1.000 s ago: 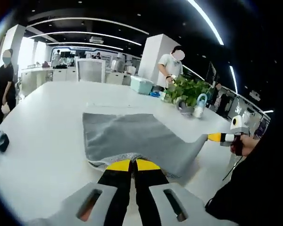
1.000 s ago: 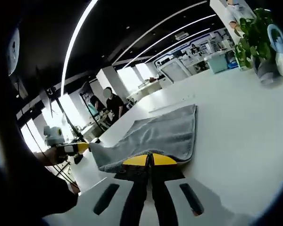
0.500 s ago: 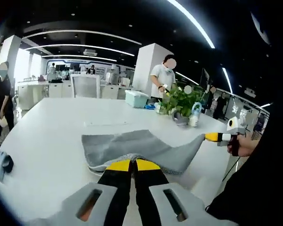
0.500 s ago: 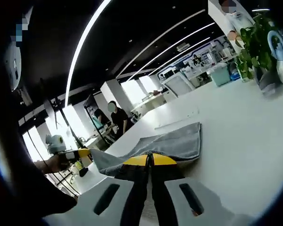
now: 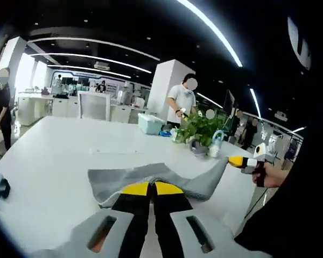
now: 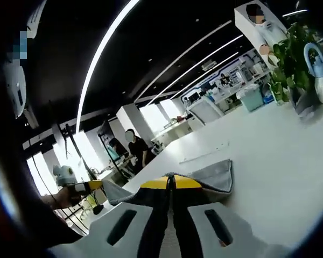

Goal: Fold the towel on the table until its edges align and the towel forms a compact rectangular stack.

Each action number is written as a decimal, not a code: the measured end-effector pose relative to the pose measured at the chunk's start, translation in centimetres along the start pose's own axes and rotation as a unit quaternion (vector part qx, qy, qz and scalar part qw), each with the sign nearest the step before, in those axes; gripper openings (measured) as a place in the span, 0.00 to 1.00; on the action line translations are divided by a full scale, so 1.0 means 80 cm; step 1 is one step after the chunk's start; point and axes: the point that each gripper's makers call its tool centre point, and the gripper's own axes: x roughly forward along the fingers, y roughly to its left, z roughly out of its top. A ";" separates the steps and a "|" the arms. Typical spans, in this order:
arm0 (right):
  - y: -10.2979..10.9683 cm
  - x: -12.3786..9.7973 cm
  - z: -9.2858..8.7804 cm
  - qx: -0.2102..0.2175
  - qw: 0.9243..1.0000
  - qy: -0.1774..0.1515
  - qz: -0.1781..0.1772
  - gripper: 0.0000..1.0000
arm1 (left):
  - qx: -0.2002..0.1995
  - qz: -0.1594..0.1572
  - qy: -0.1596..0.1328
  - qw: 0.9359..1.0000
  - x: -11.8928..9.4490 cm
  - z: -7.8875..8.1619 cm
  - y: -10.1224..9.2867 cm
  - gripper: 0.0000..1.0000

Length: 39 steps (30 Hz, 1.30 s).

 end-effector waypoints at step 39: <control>0.031 -0.001 0.067 0.046 0.995 -0.072 0.057 0.00 | -0.030 -0.030 -0.084 0.996 -0.012 0.067 -0.007 0.01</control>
